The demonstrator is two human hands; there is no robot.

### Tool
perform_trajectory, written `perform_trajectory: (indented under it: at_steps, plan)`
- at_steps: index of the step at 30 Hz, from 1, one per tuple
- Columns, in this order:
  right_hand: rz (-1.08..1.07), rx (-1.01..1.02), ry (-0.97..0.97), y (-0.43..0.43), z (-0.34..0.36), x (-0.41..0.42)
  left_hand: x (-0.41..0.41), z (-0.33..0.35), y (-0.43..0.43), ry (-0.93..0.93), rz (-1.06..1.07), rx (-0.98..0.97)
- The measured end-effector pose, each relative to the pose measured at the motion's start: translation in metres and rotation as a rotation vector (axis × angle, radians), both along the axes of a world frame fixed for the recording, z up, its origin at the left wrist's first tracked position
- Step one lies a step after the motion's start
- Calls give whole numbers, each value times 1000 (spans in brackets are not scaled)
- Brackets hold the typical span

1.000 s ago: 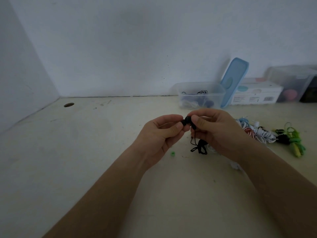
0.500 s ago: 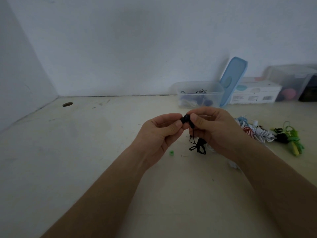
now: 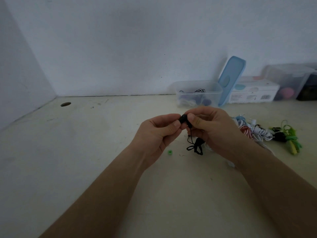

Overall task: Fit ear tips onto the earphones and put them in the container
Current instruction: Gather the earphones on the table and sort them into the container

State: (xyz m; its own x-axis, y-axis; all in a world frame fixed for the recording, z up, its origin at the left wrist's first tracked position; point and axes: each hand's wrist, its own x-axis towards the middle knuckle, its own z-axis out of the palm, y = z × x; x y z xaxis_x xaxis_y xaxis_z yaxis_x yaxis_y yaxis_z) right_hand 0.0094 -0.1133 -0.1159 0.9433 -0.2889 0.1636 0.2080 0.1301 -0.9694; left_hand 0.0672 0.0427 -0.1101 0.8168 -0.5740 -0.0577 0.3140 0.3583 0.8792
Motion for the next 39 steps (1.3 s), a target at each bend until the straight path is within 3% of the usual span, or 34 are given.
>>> perform_trajectory:
  at_steps: [12, 35, 39]
  plan:
    - [-79, -112, -49, -1, -5, 3, 1, -2, -1, -23, 26, 8]
    - [-59, -54, -22, -2, -1, 3, 2, 0, -1, 11, 22, -16]
    - [-25, 29, -33, -1, 0, 2, 2, -1, -1, 18, 30, -43]
